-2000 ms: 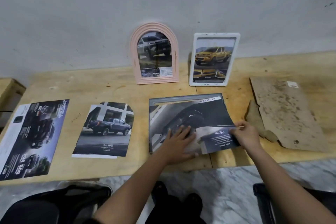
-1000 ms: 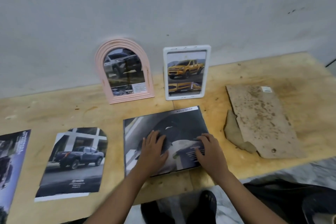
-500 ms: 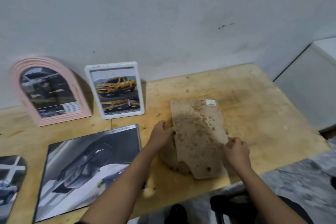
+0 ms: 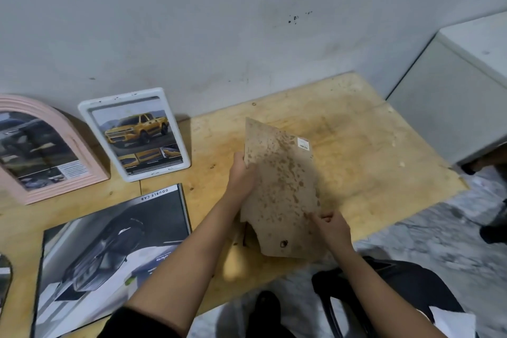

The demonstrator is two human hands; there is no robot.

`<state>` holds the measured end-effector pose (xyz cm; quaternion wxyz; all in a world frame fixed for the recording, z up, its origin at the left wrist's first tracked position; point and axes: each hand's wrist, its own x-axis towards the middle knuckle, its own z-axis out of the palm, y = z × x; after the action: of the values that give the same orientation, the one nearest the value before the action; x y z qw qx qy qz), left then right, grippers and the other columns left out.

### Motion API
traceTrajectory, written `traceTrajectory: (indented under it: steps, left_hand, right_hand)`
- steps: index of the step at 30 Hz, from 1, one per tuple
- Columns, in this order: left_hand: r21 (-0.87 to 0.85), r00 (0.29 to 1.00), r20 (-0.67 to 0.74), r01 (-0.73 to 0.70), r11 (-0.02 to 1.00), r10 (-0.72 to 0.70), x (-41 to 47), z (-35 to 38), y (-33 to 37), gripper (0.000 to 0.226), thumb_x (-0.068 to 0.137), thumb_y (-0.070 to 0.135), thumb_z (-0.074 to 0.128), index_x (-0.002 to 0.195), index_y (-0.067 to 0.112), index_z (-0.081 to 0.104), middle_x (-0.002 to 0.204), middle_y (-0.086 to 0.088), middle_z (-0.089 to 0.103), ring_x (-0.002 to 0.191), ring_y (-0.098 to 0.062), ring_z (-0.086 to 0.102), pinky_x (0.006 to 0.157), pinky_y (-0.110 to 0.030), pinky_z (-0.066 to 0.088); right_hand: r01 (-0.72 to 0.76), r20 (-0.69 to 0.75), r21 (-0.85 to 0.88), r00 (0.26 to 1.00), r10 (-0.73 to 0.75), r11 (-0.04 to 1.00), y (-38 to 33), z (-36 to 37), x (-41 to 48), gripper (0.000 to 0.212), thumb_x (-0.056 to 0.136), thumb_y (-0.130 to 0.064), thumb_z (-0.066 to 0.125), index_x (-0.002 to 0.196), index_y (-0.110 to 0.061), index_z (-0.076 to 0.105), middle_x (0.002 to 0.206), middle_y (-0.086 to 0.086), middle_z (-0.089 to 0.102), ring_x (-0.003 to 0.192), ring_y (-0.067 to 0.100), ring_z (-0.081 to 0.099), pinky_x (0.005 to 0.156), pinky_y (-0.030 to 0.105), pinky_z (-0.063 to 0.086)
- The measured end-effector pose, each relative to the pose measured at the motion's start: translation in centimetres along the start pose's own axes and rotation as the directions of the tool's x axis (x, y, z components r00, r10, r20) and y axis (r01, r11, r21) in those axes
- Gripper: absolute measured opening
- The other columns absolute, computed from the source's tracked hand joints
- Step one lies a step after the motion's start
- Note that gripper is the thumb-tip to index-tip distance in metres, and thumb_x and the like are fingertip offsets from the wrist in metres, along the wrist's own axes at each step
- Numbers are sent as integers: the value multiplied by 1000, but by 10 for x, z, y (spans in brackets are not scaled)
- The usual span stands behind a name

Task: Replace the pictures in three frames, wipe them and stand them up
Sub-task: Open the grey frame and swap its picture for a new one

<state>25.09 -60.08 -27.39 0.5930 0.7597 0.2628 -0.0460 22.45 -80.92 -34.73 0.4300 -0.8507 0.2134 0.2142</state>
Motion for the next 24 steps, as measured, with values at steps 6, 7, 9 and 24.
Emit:
traceTrajectory:
  steps: [6, 7, 9, 24]
  left_hand:
    - [-202, 990, -126, -84, 976, 60, -28, -45, 4, 6, 98, 20, 42, 103, 16, 43, 80, -3, 54, 61, -15, 51, 53, -28, 42]
    - [-270, 980, -192, -105, 957, 53, -35, -56, 1, 7, 98, 19, 43, 103, 15, 43, 73, -3, 52, 56, -16, 48, 52, -28, 40]
    - [-409, 939, -344, -159, 898, 9, -53, -79, -8, 11, 97, 16, 43, 108, 12, 43, 72, -2, 53, 58, -16, 49, 55, -29, 40]
    - [-648, 626, -656, -180, 740, -421, -194, -241, -149, 43, 89, 9, 58, 124, 17, 35, 89, -11, 55, 84, -25, 54, 74, -41, 45]
  right_hand:
    - [-67, 123, 361, 992, 23, 930, -17, 4, -40, 49, 79, -46, 69, 110, -12, 51, 106, 6, 58, 96, 22, 56, 76, 35, 49]
    - [-42, 127, 417, 992, -13, 908, -22, 5, -51, 50, 79, -44, 69, 114, -13, 50, 107, 4, 57, 97, 20, 56, 77, 35, 50]
    - [28, 88, 550, 992, -91, 835, -34, 12, -72, 49, 78, -36, 71, 116, -14, 51, 110, 5, 59, 97, 20, 59, 75, 37, 52]
    - [-157, 436, 623, 883, -174, 766, -89, 165, -202, 41, 85, -8, 64, 124, -11, 51, 112, 11, 61, 92, 28, 60, 69, 43, 53]
